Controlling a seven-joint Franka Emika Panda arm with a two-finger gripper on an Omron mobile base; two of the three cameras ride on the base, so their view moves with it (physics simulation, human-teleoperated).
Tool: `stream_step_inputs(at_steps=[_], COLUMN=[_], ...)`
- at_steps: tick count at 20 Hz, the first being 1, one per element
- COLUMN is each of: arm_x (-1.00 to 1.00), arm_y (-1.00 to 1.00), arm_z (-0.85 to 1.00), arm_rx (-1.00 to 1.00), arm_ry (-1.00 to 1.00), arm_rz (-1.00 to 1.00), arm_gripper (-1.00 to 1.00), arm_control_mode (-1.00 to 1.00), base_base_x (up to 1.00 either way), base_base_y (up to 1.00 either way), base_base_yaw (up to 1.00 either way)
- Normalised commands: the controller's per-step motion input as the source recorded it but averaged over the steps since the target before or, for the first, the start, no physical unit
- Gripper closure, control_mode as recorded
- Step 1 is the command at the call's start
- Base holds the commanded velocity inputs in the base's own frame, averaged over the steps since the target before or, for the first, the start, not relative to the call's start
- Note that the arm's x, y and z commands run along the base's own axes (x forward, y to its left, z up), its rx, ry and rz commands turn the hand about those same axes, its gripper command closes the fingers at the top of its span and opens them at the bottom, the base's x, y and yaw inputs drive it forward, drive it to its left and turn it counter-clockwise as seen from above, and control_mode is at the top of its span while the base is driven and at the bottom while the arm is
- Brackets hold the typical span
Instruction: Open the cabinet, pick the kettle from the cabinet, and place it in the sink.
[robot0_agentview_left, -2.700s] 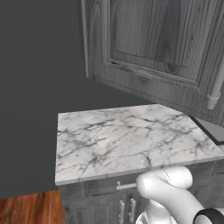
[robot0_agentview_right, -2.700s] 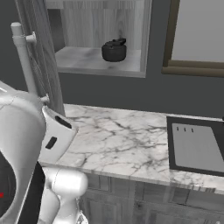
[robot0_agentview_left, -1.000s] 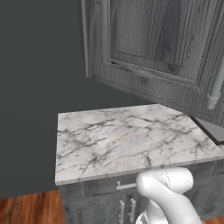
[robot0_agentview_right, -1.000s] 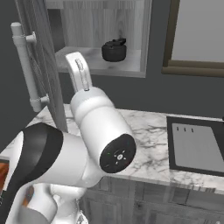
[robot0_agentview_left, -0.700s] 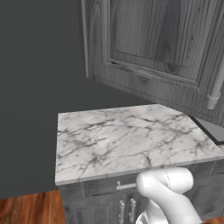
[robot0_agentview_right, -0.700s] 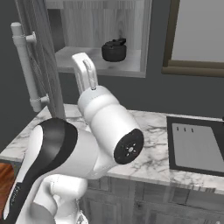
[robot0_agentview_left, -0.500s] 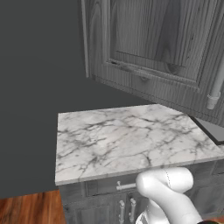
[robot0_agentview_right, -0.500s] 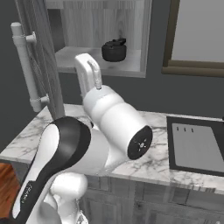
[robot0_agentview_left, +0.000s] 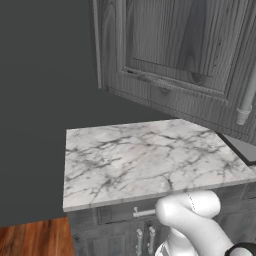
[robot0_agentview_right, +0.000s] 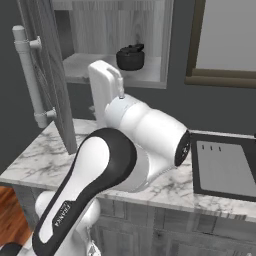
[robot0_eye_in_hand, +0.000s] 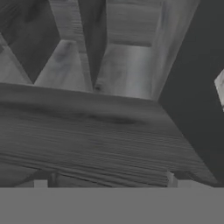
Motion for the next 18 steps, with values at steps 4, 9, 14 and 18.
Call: stream_step_inputs(at_steps=[4, 9, 14, 18], arm_x=[0.0, -0.22, -0.56, -0.47], arm_y=[0.16, 0.13, 0.06, 0.19], arm_z=[0.0, 0.0, 0.0, 0.0], arm_rx=[0.0, 0.0, 0.0, 0.0], arm_ry=[0.0, -0.03, 0.0, 0.0], arm_rz=[0.09, 0.09, 0.1, 0.11], arm_gripper=[-1.0, -1.0, -1.0, -1.0], arm_control_mode=[-1.0, -1.0, -1.0, -1.0], base_base_x=[0.0, 0.0, 0.0, 0.0], base_base_y=[0.0, 0.0, 0.0, 0.0], base_base_yaw=[0.0, 0.0, 0.0, 0.0])
